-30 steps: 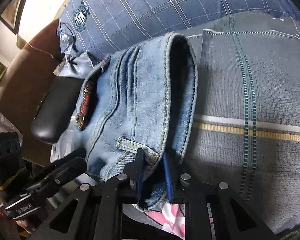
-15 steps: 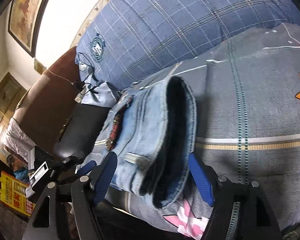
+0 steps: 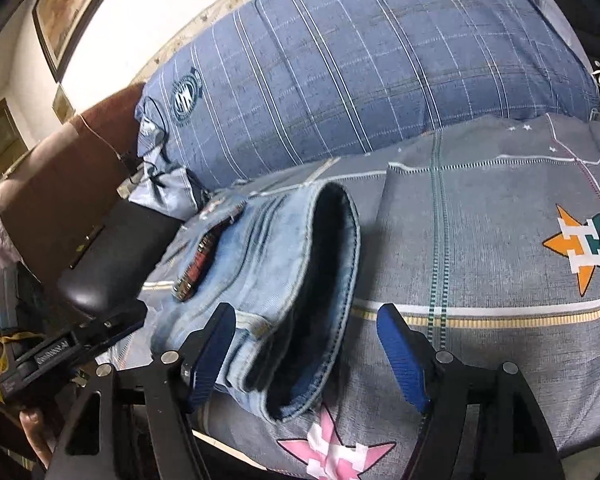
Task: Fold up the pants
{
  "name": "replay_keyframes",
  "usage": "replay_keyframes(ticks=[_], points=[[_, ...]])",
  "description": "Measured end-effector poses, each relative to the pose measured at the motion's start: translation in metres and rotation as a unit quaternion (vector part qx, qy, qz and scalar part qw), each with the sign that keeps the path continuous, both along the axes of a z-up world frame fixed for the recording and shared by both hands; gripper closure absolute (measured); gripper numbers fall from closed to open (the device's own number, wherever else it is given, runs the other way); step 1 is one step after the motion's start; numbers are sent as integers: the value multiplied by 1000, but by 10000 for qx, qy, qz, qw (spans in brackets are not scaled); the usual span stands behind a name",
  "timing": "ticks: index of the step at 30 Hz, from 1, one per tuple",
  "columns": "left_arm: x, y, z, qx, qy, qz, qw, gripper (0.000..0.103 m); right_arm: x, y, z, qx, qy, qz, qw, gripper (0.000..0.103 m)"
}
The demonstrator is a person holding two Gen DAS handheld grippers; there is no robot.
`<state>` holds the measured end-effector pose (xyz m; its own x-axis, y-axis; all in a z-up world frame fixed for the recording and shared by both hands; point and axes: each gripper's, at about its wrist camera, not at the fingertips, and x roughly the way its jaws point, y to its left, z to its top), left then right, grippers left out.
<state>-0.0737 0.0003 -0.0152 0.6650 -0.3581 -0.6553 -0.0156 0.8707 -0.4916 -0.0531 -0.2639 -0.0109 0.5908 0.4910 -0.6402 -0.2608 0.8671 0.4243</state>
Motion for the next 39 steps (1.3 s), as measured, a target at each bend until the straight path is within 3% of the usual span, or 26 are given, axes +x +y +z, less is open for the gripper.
replay_keyframes(ticks=[3, 6, 8, 11, 14, 18, 23, 26, 30, 33, 36, 39], points=[[5, 7, 10, -318, 140, -58, 9994, 43, 10, -3, -1, 52, 376, 66, 9993, 32], [27, 15, 36, -577, 170, -125, 9981, 43, 35, -12, 8, 674, 1117, -11, 9915, 32], [47, 21, 57, -556, 154, -12, 9983, 43, 51, -12, 29, 782, 1025, -99, 9916, 32], [79, 22, 72, -218, 66, 16, 9997, 43, 72, -3, 60, 519, 481, -98, 9974, 32], [103, 32, 51, -401, 171, 145, 9989, 43, 100, 0, 52, 649, 411, 249, 9967, 32], [111, 47, -5, -1366, 540, -155, 9890, 43, 122, -15, -7, 991, 1088, 177, 9889, 32], [110, 62, -11, -1349, 763, 16, 9879, 43, 134, -23, -34, 1052, 1443, 366, 9832, 32], [110, 60, -21, -1455, 1012, -156, 9840, 43, 139, -16, -43, 1272, 1684, 562, 9759, 32], [103, 42, -33, -1056, 1227, -301, 9864, 43, 133, 1, -45, 797, 1805, 754, 9774, 32], [102, 40, -37, -987, 1264, -312, 9866, 42, 127, 12, -48, 530, 1778, 894, 9786, 31], [105, 45, -48, -1197, 1424, -195, 9824, 34, 127, 22, -57, 383, 1901, 1031, 9756, 32], [107, 47, -59, -1489, 1610, -170, 9755, 34, 126, 25, -66, 565, 2025, 1067, 9718, 32]])
